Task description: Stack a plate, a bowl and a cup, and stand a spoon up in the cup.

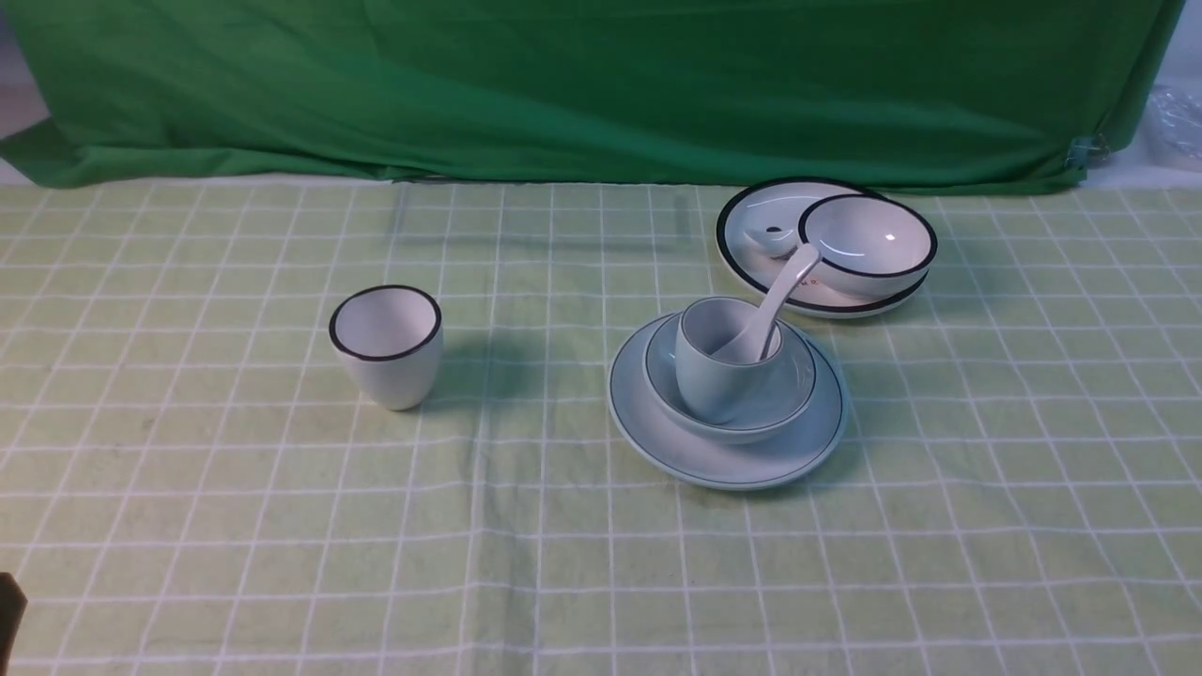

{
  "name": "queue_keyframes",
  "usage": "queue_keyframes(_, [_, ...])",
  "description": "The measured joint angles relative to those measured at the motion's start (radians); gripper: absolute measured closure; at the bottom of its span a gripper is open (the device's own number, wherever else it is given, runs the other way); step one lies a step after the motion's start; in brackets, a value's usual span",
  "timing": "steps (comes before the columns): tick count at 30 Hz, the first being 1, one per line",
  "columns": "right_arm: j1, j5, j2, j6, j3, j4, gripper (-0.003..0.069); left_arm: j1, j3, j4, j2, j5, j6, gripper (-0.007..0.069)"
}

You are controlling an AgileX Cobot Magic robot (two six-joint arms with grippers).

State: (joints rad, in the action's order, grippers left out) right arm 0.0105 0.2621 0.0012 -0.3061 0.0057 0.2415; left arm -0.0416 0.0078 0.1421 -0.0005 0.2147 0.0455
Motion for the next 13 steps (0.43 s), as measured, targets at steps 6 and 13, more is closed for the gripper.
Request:
queue_keyframes(6, [0.0, -0.001, 0.0, 0.0, 0.0, 0.0, 0.0479, 0.0, 0.0, 0.0, 0.0, 0.0, 0.001, 0.0615])
queue_keyframes(13, [0.0, -0.001, 0.0, 0.0, 0.0, 0.0, 0.0464, 0.0, 0.0, 0.0, 0.0, 0.0, 0.002, 0.0615])
